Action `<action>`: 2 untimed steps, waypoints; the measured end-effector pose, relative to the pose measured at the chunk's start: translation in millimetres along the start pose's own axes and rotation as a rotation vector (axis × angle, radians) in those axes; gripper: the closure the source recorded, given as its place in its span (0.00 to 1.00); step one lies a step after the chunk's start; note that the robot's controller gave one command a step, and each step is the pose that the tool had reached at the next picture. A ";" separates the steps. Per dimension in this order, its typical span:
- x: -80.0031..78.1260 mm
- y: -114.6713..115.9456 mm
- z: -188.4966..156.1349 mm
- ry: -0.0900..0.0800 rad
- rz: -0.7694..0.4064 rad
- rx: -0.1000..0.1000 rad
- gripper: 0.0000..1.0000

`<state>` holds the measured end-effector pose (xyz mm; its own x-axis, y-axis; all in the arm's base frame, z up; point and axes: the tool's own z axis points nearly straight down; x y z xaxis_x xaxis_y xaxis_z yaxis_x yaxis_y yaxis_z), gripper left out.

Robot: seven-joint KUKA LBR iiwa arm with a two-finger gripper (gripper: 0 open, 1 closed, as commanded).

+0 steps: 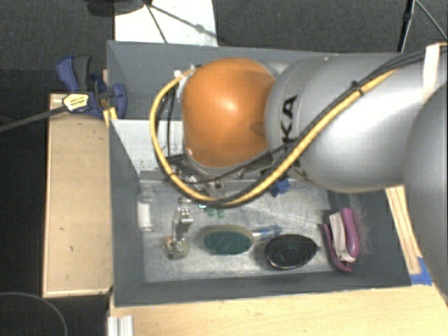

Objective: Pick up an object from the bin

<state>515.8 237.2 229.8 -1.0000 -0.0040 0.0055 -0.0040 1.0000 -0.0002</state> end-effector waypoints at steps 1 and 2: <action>17.8 -46.4 158.4 -0.002 -0.329 0.001 0.00; 16.2 -44.6 155.1 -0.008 -0.323 -0.001 1.00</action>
Offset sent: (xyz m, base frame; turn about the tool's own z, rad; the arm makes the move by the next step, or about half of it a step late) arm -0.0178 -0.0453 -0.1559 -0.3307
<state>498.9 192.5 74.9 -0.9469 -0.3215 -0.0027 -0.3215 0.9469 0.0016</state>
